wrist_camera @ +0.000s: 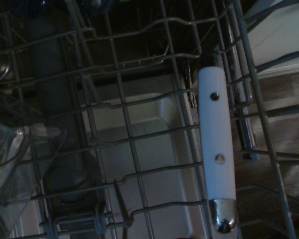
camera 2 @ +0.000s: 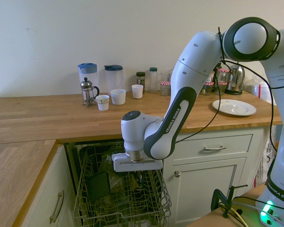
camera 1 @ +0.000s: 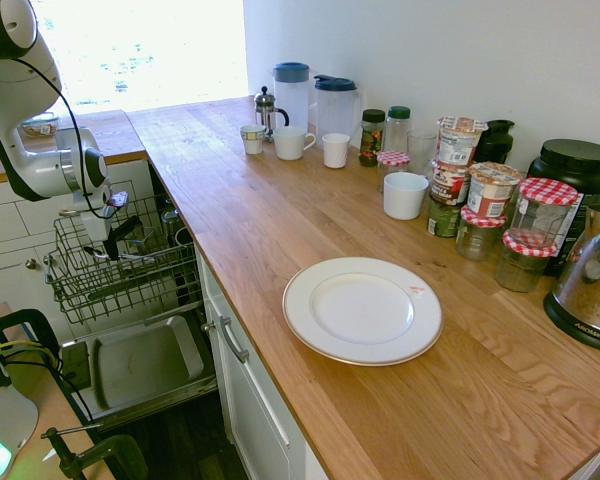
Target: Put the spoon in the dishwasher
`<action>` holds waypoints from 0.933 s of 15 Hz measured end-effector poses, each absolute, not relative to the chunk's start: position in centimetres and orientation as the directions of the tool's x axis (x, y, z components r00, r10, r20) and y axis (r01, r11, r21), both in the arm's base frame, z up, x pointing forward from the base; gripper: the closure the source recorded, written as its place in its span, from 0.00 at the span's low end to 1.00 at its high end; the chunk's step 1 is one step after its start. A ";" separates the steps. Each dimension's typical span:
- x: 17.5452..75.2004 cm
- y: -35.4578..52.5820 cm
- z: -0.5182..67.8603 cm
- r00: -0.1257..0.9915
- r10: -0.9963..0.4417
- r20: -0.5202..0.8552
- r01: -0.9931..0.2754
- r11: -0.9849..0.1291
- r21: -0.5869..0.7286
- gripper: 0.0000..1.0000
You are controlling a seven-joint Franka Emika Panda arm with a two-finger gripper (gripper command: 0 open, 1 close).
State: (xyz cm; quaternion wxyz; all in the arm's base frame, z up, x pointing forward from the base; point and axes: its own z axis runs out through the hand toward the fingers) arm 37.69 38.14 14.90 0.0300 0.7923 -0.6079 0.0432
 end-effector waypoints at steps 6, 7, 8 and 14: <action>38.3 38.4 12.5 0.258 -0.960 0.107 -0.966 -0.260 -0.006 0.00; 38.4 38.6 12.3 0.259 -0.960 0.108 -0.965 -0.261 -0.007 0.00; 38.5 38.7 12.3 0.259 -0.960 0.109 -0.965 -0.261 -0.009 0.00; 38.4 39.1 12.3 0.262 -0.959 0.111 -0.964 -0.265 -0.015 0.00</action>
